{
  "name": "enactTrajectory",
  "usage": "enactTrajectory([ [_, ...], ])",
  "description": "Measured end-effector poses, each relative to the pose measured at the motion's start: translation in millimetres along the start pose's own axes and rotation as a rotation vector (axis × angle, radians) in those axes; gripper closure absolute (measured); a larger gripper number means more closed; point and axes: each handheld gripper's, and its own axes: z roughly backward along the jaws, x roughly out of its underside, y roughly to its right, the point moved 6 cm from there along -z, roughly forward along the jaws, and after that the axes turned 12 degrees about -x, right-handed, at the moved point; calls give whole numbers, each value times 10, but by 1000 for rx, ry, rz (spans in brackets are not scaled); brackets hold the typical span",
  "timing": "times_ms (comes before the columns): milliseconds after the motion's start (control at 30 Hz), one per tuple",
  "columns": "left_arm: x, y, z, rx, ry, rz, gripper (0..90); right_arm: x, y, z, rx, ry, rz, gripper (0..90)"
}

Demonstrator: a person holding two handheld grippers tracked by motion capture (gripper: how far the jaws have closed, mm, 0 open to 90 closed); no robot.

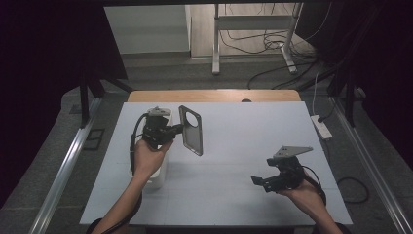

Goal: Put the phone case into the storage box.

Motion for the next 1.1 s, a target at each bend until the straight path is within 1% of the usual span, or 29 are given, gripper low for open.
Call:
enactTrajectory([
  [100, -33, -25, 10, -8, 3, 2, 894, 21, 9, 15, 9, -4, -2, 67],
  [133, -54, -43, 17, -12, 3, 3, 894, 48, 18, 28, 22, -14, 1, 51],
  [200, -69, -62, 24, -18, 1, 2, 894, 70, 24, 40, 28, -20, 1, 44],
  [533, -141, -179, 76, -40, -2, 11, 894, 196, 60, 151, 50, -8, -29, 25],
  [633, -166, -217, 90, -50, -4, 12, 894, 231, 73, 174, 51, -14, -36, 25],
  [733, -194, -285, 113, -65, -2, 28, 894, 253, 93, 199, 54, -14, -44, 23],
  [767, -194, -285, 113, -65, -2, 28, 894, 253, 93, 199, 54, -14, -44, 23],
  [867, -203, -350, 133, -79, -3, 36, 894, 248, 105, 205, 60, -5, -47, 10],
  [967, -208, -404, 155, -90, -5, 42, 894, 264, 114, 213, 69, -12, -42, 0],
  [1100, -213, -467, 183, -99, -4, 51, 895, 293, 128, 259, 80, -2, -55, 0],
])
